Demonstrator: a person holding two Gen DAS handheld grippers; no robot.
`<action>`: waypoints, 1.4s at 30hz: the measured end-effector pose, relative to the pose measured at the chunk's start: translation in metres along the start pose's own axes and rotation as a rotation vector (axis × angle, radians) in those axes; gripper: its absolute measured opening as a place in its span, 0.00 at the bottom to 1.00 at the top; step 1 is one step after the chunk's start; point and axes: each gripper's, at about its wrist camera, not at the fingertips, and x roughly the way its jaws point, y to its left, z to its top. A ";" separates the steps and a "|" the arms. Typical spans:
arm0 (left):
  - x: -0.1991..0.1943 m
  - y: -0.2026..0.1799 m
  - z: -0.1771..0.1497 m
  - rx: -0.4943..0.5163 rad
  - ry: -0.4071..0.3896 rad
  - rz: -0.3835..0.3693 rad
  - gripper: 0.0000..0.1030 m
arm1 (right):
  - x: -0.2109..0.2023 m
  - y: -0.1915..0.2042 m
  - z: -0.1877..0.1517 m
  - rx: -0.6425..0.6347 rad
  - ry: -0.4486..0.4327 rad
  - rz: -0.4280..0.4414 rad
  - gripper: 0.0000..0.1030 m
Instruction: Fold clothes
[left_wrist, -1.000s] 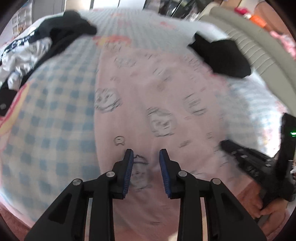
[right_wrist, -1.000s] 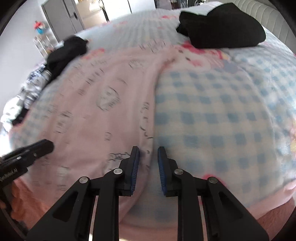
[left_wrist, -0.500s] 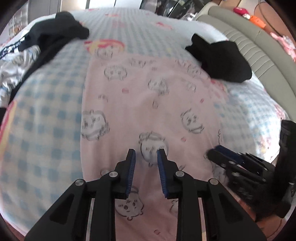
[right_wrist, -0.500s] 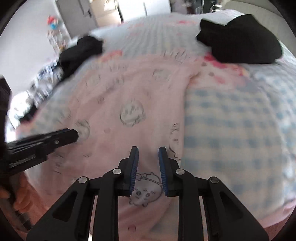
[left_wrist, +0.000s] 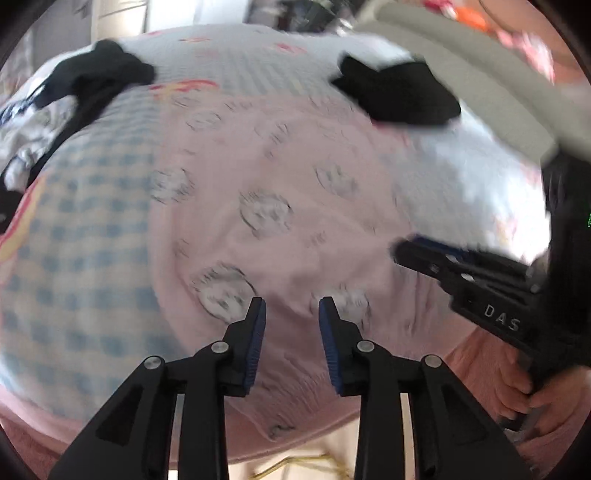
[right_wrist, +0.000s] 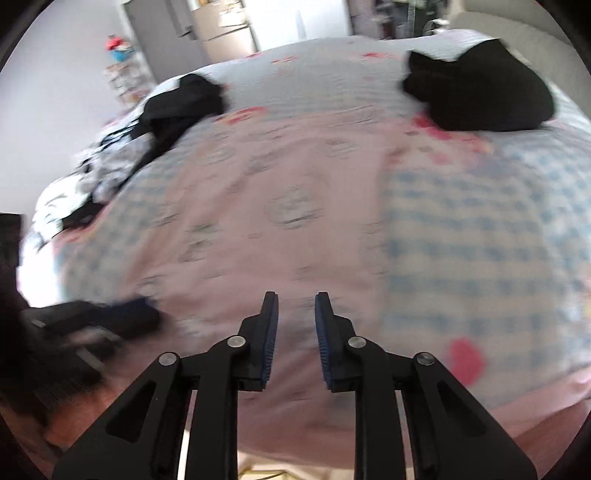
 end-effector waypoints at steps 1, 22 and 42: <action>0.004 0.001 -0.003 -0.003 0.017 0.028 0.31 | 0.006 0.005 -0.003 -0.004 0.018 -0.003 0.20; -0.025 0.051 -0.006 -0.218 -0.012 0.022 0.31 | -0.009 -0.025 -0.023 0.104 0.025 -0.085 0.16; 0.021 0.096 0.059 -0.203 -0.036 0.144 0.38 | 0.047 -0.030 0.030 -0.008 0.055 -0.110 0.11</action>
